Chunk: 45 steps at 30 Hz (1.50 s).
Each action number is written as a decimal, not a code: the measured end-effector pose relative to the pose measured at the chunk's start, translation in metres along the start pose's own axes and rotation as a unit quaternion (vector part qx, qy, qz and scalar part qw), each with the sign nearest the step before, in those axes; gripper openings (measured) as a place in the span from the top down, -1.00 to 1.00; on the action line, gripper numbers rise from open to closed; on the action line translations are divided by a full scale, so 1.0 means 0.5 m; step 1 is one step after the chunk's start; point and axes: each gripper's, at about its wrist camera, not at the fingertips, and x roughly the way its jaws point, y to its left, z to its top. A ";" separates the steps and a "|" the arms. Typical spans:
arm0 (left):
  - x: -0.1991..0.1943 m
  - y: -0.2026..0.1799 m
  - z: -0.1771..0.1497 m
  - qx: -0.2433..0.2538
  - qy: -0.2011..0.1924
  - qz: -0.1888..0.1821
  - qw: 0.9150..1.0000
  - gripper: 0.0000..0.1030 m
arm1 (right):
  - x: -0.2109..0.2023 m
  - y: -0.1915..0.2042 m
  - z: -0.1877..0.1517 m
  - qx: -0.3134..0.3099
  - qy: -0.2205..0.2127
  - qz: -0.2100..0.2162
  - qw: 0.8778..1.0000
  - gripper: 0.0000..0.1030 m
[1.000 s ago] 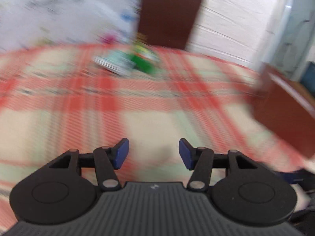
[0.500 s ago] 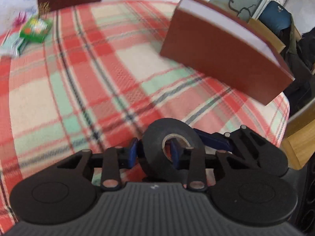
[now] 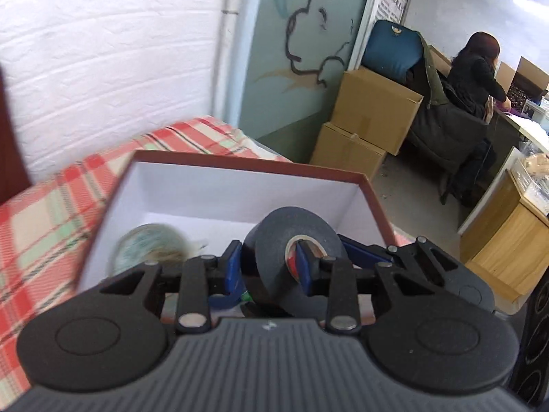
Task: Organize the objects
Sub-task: 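Lower the black tape roll into the brown box and release it, then withdraw the left gripper and reach for the mint-green packet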
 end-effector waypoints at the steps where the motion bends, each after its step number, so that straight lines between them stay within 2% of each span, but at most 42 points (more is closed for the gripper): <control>1: 0.019 -0.004 0.004 0.000 0.003 -0.003 1.000 0.30 | 0.013 -0.020 0.001 0.006 0.009 -0.005 1.000 -0.57; 4: 0.060 -0.021 0.008 0.004 0.017 -0.008 1.000 0.29 | 0.052 -0.066 -0.005 0.017 0.036 -0.019 0.999 -0.58; 7: 0.077 -0.027 0.000 0.004 0.026 0.000 1.000 0.29 | 0.072 -0.096 -0.014 0.044 0.045 -0.023 0.998 -0.62; 11: 0.062 -0.027 -0.008 0.013 0.025 0.015 0.999 0.27 | 0.064 -0.105 -0.027 0.058 0.036 -0.031 0.997 -0.63; 16: -0.001 0.012 -0.022 -0.002 -0.005 0.023 1.000 0.27 | 0.020 -0.090 -0.050 0.074 0.014 -0.030 0.997 -0.62; 22: -0.102 0.068 -0.082 -0.017 -0.038 0.078 0.996 0.27 | -0.058 -0.024 -0.069 0.072 -0.051 -0.040 0.995 -0.62; 26: -0.145 0.121 -0.140 -0.029 -0.033 0.143 0.989 0.26 | -0.093 0.034 -0.083 0.065 -0.077 -0.025 0.995 -0.62; 28: -0.153 0.149 -0.170 -0.041 -0.017 0.174 0.984 0.26 | -0.089 0.067 -0.093 0.064 -0.057 0.001 0.996 -0.63; 31: -0.160 0.191 -0.214 -0.062 0.012 0.216 0.974 0.26 | -0.062 0.113 -0.111 0.067 -0.001 0.037 0.997 -0.62; 36: -0.189 0.255 -0.274 -0.080 0.030 0.266 0.960 0.26 | -0.014 0.191 -0.129 0.062 0.077 0.096 0.990 -0.62; 41: -0.232 0.326 -0.326 -0.102 0.030 0.309 0.945 0.26 | 0.030 0.267 -0.132 0.040 0.121 0.122 0.984 -0.61; 45: -0.262 0.394 -0.362 -0.129 0.031 0.339 0.931 0.26 | 0.070 0.319 -0.120 0.029 0.139 0.131 0.981 -0.61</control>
